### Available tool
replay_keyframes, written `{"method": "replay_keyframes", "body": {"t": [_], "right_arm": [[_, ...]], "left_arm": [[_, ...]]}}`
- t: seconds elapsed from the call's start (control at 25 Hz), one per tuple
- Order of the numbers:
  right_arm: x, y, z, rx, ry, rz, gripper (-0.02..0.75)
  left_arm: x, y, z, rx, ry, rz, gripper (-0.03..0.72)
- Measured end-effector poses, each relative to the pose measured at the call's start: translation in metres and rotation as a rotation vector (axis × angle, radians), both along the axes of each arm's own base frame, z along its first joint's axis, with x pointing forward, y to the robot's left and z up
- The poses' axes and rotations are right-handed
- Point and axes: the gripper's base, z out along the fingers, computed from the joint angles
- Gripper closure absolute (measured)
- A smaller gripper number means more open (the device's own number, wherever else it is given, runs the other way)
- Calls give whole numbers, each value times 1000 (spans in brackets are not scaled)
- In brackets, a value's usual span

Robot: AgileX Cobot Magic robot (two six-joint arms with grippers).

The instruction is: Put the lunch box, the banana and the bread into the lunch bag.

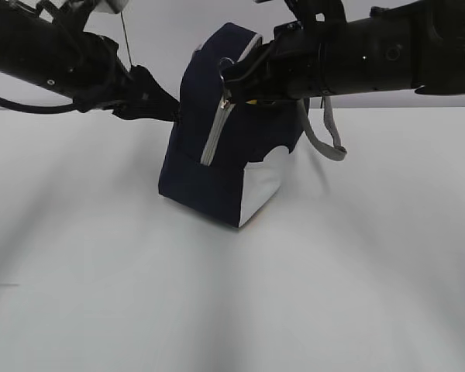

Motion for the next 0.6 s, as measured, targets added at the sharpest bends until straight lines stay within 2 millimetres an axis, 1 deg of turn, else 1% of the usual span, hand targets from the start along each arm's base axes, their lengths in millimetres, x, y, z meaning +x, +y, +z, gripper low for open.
{"method": "replay_keyframes", "body": {"t": [0.12,0.32,0.44,0.6], "right_arm": [[0,1,2,6,-3,13,732],[1,4,11,25,-29,35,732],[1,6,14,36,-27,52,732],[-1,6,13,32,-18,64,732]], "left_arm": [[5,-2,-7,9,-26,-8,300],[14,-4,-19,6,-40,13,303],[17,-6,-22,-8,-53,17,307],[19,-7,-21,-28,-88,19,308]]}}
